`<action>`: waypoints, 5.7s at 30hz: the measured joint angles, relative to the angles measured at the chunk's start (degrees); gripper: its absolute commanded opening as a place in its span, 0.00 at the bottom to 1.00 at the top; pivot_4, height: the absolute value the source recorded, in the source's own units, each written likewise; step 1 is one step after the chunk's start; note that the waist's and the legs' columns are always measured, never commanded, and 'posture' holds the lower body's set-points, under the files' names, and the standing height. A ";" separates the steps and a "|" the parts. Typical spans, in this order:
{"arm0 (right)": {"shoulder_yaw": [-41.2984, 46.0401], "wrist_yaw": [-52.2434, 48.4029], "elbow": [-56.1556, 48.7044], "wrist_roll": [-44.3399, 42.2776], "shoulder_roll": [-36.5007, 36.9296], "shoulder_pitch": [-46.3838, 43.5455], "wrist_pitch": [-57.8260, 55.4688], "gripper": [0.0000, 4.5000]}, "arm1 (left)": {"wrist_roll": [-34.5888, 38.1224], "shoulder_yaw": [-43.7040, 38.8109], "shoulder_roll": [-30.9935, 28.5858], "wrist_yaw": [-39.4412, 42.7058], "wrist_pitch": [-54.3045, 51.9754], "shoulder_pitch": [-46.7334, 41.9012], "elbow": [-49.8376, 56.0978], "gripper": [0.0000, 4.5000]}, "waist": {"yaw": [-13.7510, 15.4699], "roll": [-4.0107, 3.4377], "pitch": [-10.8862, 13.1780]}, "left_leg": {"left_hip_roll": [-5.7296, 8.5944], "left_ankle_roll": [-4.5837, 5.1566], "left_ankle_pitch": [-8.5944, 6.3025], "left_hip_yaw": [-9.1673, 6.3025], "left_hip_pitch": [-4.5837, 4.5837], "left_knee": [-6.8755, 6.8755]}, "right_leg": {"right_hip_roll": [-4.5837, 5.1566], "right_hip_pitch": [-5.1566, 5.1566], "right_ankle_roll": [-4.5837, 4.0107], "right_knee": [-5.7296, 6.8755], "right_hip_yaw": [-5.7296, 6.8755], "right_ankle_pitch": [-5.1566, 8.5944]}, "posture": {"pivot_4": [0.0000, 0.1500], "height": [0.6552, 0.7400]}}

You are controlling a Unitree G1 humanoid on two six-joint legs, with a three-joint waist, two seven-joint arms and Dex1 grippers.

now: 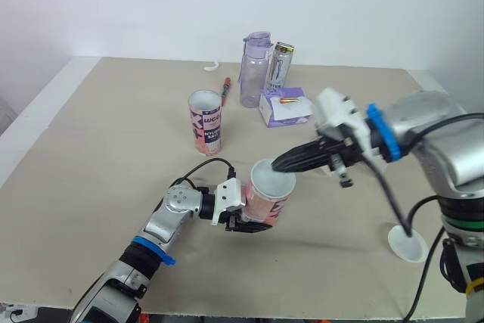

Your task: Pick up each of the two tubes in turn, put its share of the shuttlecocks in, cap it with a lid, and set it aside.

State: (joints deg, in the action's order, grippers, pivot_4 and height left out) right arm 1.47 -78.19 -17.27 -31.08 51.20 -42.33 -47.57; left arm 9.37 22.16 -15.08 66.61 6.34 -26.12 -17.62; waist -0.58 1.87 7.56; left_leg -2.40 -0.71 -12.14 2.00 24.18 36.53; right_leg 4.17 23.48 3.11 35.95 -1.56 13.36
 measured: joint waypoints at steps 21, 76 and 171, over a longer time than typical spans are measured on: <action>14.04 8.33 0.24 -0.14 -2.75 31.67 16.38 0.40 | 1.97 -1.06 -1.30 0.02 0.25 0.84 0.57 0.97 | 0.62 -0.72 0.90 | -0.32 0.06 0.04 -0.58 -0.03 0.01 | -0.96 -0.07 0.10 0.03 -0.05 0.08 | 1.00 1.00; -14.66 16.23 14.00 15.34 -26.18 29.29 43.13 0.99 | 8.13 -11.92 -19.99 1.38 -9.18 14.65 23.97 1.00 | 0.95 -0.60 1.36 | -0.74 0.04 0.04 -0.63 -0.10 0.07 | -1.55 0.02 -0.09 0.46 -0.18 0.01 | 1.00 1.00; 42.85 51.49 38.16 5.62 -14.69 46.47 36.57 0.96 | 8.63 -8.43 -17.16 1.57 -10.01 12.94 27.05 1.00 | -0.97 -0.85 1.28 | -0.47 -0.01 0.01 0.10 -0.89 0.03 | -2.87 -0.14 -0.07 1.20 -3.38 0.62 | 1.00 1.00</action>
State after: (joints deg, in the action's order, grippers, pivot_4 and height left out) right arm 44.33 -26.70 20.89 -25.47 36.52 4.14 -11.00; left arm 18.00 13.74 -32.24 68.19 -3.67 -13.17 9.42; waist -1.55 1.01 8.84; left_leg -2.87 -0.72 -12.13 2.10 23.29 36.56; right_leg 1.30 23.35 3.04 37.15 -4.94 13.98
